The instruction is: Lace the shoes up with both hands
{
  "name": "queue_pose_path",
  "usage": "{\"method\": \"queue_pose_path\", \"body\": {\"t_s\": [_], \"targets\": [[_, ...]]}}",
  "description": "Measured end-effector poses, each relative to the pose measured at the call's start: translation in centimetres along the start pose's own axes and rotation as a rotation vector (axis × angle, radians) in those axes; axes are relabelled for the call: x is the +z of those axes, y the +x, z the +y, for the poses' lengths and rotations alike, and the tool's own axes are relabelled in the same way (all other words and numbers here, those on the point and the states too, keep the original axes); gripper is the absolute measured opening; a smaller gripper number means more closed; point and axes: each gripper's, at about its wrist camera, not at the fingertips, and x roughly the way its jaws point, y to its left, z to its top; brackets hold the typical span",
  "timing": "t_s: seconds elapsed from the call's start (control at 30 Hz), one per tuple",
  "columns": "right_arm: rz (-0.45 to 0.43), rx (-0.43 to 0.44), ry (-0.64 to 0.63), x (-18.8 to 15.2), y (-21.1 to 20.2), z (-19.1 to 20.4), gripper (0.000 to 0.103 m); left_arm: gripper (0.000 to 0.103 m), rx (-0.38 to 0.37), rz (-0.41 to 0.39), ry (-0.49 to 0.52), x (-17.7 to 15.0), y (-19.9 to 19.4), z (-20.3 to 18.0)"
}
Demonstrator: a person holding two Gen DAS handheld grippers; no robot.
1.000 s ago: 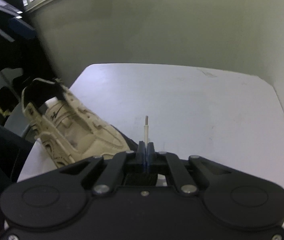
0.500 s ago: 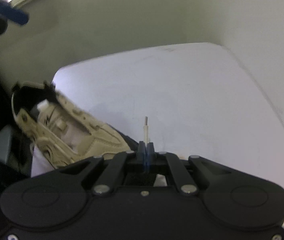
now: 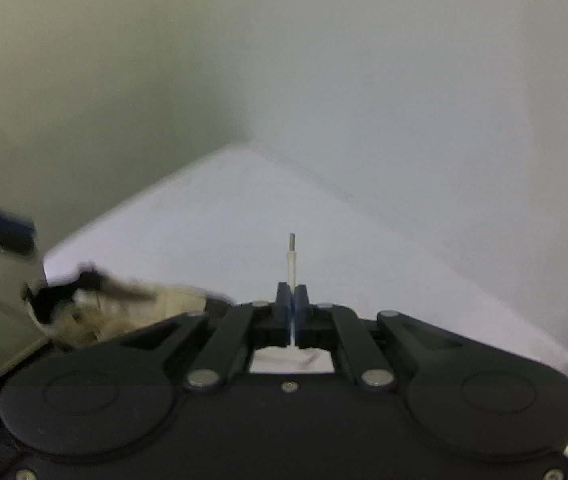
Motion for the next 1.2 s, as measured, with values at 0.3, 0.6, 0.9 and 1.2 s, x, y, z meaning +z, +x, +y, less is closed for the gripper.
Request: {"method": "queue_pose_path", "body": {"t_s": [0.3,0.6,0.9,1.2], "targets": [[-0.119,0.024,0.096,0.8,1.8,-6.8,0.0,0.052,0.088,-0.03,-0.048,1.4,-0.2,-3.5],[0.149,-0.018,-0.064,-3.4,18.3,-11.1,0.013,0.052,0.206,0.041,0.04,1.1,2.3,-9.4],[0.235,0.541,-0.438,-6.6,17.9,-3.7,0.047,0.052,0.236,0.122,0.038,-0.7,3.9,-12.4],[0.321,0.475,-0.634,-8.4,22.5,-0.4,0.028,0.052,0.188,0.124,0.068,-0.9,3.3,-11.9]]}}
